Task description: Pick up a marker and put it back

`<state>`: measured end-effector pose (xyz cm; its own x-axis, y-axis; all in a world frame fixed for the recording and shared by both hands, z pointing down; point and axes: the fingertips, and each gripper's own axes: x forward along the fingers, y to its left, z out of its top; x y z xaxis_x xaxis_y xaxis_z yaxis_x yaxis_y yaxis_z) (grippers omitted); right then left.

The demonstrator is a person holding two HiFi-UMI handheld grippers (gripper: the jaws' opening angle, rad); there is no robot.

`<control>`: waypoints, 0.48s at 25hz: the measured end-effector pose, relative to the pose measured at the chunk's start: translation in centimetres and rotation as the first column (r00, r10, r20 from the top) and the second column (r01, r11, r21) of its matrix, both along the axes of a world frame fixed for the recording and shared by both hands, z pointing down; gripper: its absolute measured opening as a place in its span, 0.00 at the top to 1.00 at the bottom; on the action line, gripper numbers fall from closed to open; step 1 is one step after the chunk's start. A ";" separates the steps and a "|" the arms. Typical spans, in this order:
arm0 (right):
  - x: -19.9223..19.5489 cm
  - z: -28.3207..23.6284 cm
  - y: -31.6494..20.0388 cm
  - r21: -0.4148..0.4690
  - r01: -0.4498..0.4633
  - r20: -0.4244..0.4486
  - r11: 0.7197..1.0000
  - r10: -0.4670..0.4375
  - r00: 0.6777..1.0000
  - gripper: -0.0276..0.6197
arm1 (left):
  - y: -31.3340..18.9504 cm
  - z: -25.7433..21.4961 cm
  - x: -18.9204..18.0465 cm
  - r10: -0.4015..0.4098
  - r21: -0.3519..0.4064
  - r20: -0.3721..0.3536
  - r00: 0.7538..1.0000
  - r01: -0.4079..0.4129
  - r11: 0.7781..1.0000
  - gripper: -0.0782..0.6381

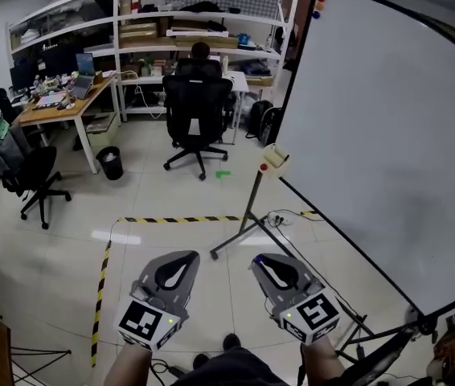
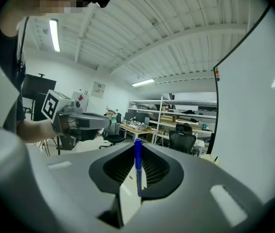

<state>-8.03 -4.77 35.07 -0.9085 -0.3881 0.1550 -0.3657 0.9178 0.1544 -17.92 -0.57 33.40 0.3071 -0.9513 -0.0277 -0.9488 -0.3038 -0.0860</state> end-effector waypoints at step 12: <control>14.2 -1.7 8.4 0.039 -0.024 0.039 0.999 0.023 0.999 0.89 | 6.8 -2.4 15.3 0.101 0.058 0.029 0.994 -0.103 0.993 0.89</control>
<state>6.22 3.64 33.37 -0.9042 -0.4143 0.1043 -0.3933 0.9025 0.1755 -2.65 6.22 30.96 0.4038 -0.9119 -0.0739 -0.9104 -0.3926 -0.1307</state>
